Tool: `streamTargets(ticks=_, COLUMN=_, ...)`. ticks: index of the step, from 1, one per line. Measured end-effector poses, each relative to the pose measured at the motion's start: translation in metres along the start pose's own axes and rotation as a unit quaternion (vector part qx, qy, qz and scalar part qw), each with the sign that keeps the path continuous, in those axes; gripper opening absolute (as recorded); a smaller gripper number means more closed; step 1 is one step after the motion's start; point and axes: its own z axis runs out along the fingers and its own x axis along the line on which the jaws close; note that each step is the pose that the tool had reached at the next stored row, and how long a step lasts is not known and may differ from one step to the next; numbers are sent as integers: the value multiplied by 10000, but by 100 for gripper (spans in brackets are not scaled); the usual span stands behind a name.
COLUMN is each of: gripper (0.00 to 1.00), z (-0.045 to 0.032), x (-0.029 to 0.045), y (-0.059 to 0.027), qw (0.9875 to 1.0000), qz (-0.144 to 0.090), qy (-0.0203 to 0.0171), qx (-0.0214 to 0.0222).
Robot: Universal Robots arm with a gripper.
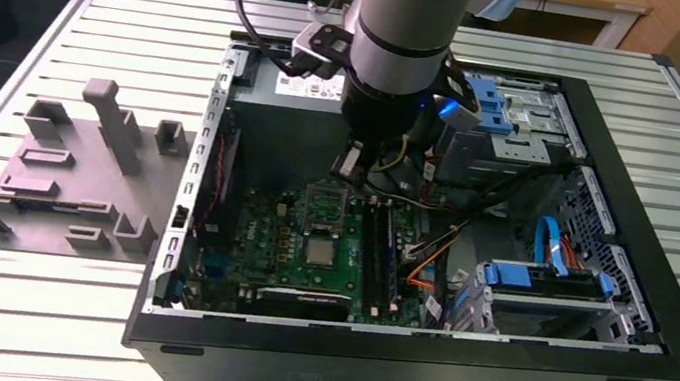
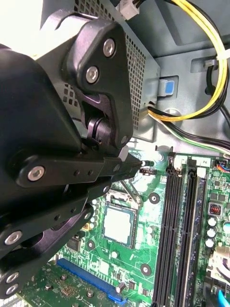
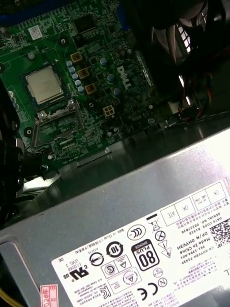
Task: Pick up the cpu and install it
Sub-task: 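Close the cpu cover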
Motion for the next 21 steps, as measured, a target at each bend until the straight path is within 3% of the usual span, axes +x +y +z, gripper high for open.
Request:
streamTargets(ticks=14, gripper=11, z=-22, x=-1, y=1, qw=9999, qz=-134, qy=14, qx=-5)
streamTargets(ticks=21, gripper=11, z=-25, x=16, y=-3, qw=9996, qz=-231, qy=166, qx=54)
